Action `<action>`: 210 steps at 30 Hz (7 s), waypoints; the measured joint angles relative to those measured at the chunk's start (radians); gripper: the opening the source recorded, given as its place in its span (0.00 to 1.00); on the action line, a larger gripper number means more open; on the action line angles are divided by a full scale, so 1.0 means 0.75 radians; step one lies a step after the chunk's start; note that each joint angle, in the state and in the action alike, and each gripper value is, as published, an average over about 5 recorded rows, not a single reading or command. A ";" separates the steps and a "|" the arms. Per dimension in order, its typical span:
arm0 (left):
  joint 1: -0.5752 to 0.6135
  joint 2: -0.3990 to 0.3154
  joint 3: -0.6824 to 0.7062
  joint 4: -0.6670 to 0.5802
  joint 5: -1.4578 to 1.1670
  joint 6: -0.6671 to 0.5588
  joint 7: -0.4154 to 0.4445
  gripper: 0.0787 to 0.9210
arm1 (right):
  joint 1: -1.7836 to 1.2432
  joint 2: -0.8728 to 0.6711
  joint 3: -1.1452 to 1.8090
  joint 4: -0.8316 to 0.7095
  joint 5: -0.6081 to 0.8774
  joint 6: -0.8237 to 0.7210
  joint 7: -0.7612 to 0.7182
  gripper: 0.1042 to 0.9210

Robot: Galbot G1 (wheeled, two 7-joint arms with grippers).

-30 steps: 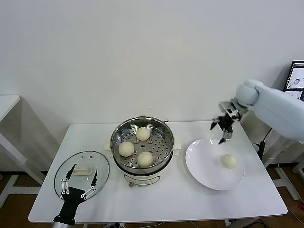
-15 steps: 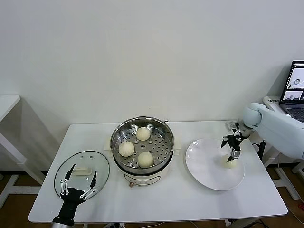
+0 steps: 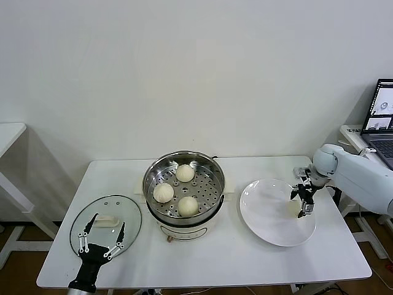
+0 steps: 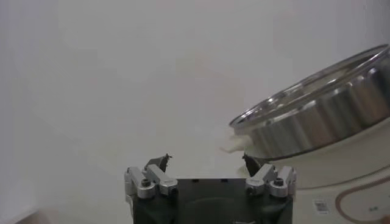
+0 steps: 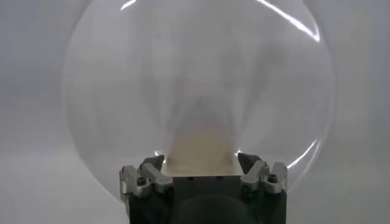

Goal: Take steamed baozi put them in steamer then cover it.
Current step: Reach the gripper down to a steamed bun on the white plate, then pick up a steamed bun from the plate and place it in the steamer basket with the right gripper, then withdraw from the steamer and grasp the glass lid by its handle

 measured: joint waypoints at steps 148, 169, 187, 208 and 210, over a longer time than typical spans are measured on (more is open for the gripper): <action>-0.165 0.117 -0.090 0.266 1.016 0.218 -0.311 0.88 | -1.598 0.345 1.921 0.872 0.397 0.567 1.652 0.88; -0.290 0.081 -0.071 0.528 1.269 0.207 -0.434 0.88 | -1.817 0.513 2.067 0.873 0.300 0.608 1.645 0.88; -0.397 0.076 -0.041 0.599 1.332 0.266 -0.459 0.88 | -1.856 0.547 2.088 0.859 0.272 0.619 1.619 0.88; -0.464 0.085 0.021 0.616 1.302 0.365 -0.403 0.88 | -1.868 0.562 2.102 0.850 0.258 0.628 1.609 0.88; -0.472 0.084 0.028 0.620 1.297 0.373 -0.400 0.88 | -1.869 0.561 2.103 0.850 0.256 0.629 1.608 0.88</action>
